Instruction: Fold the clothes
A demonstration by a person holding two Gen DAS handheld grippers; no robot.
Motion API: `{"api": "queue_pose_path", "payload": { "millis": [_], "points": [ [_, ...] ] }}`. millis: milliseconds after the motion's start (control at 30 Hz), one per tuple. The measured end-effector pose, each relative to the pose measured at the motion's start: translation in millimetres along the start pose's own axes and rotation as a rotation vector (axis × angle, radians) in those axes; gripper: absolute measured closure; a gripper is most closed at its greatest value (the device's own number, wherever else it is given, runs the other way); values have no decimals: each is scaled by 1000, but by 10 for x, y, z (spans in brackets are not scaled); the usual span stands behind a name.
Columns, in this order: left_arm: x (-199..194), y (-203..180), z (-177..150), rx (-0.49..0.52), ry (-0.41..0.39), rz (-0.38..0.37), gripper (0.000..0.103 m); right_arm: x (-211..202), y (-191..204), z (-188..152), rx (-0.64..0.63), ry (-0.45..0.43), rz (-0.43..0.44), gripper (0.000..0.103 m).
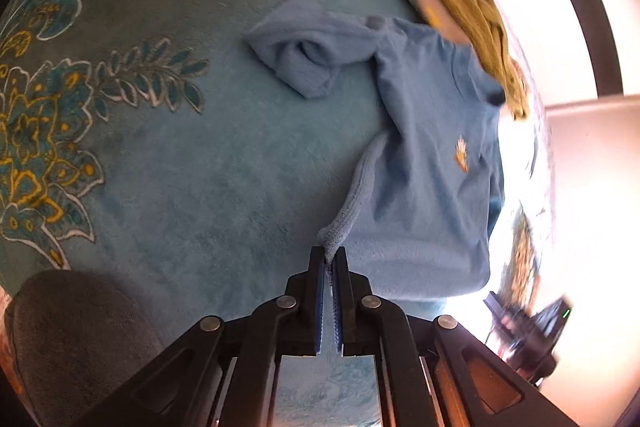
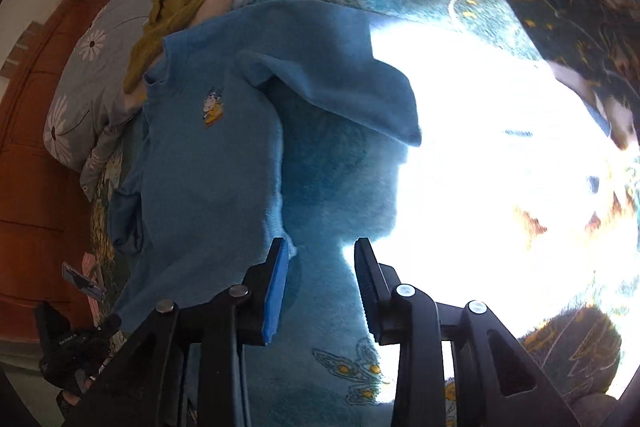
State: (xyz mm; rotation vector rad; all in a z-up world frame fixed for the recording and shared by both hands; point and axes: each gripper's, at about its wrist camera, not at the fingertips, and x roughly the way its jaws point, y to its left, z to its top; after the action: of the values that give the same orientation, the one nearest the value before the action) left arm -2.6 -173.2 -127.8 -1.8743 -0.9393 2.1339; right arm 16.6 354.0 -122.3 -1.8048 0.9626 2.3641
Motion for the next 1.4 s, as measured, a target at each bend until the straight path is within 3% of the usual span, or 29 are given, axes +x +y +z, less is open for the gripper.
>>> {"api": "queue_pose_path", "payload": {
  "millis": [67, 267, 467, 667, 867, 933, 1000, 1067, 1167, 1400],
  "points": [
    [-18, 43, 36, -15, -1, -5, 99, 68, -47, -74, -1, 18, -27, 68],
    [119, 32, 155, -26, 18, 8, 99, 330, 312, -41, -105, 58, -5, 68],
    [201, 20, 224, -33, 28, 24, 98, 430, 748, 347, -206, 42, 0, 68],
    [323, 32, 259, -45, 49, 51, 98, 672, 613, 248, -213, 115, -75, 68],
    [394, 12, 260, -54, 56, 61, 98, 672, 652, 169, -189, 66, -70, 65],
    [388, -9, 247, -51, 54, 60, 98, 696, 718, 150, -199, 68, -79, 69],
    [368, -32, 231, -46, 51, 57, 98, 712, 761, 127, -202, 80, -80, 99],
    [330, -63, 211, -39, 42, 53, 98, 708, 776, 108, -192, 94, -72, 99],
    [237, -137, 158, -17, 17, 44, 98, 486, 688, 84, -152, 60, -40, 99],
    [-34, -366, -79, 93, 8, -27, 99, -555, 295, -201, -143, -89, 5, 99]
  ]
}}
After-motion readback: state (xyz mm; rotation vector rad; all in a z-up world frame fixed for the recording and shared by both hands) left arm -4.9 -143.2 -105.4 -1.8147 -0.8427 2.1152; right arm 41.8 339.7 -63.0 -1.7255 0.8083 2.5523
